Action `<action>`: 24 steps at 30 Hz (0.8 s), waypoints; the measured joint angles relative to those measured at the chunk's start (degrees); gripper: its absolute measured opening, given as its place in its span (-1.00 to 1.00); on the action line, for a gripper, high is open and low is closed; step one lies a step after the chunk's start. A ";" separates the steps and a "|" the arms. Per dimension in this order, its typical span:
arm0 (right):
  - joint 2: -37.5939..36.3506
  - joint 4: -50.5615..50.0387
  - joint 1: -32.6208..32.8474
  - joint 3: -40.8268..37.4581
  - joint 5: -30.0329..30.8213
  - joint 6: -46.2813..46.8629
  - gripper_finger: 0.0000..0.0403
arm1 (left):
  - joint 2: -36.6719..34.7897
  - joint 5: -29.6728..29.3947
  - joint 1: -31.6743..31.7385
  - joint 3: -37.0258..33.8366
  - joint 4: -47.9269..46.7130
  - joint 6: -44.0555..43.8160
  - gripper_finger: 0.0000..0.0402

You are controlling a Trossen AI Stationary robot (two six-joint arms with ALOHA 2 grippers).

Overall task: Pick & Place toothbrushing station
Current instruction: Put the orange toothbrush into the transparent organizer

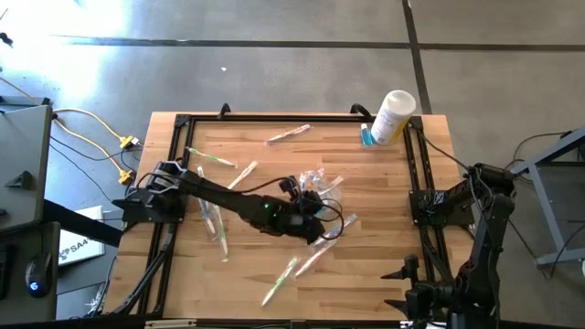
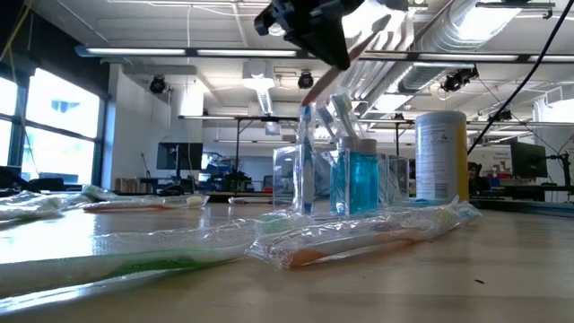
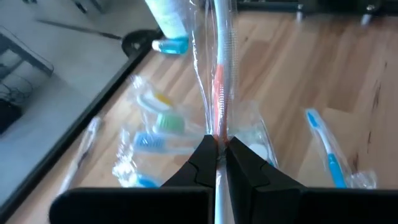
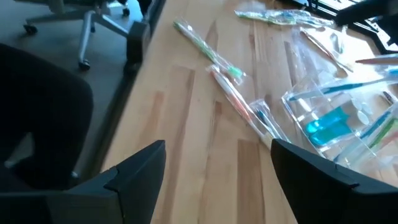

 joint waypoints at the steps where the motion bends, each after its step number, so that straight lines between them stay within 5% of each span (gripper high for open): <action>1: 0.00 -0.01 -0.01 -0.93 0.05 0.30 0.41 | -0.07 -0.71 -0.10 0.02 0.45 1.11 -0.97; 7: 0.00 0.45 -0.44 -5.31 2.58 3.51 0.41 | -4.81 -4.74 -1.54 -1.03 -10.50 -0.18 -0.97; 12: 0.00 1.22 -0.44 -6.31 2.62 4.42 0.41 | -13.87 -6.70 -2.07 -12.45 -6.72 -1.85 -0.97; 15: 0.00 1.59 -0.50 -6.35 3.84 3.23 0.41 | -20.83 -4.89 -2.06 -24.30 5.50 1.31 -0.97; 21: 0.00 1.84 -0.89 -6.35 10.77 0.60 0.41 | -26.91 9.61 -2.06 -47.88 58.04 16.96 -0.97; 24: 0.00 1.99 -1.52 -6.33 12.90 -0.51 0.41 | -25.56 11.46 -2.07 -55.25 75.67 19.57 -0.97</action>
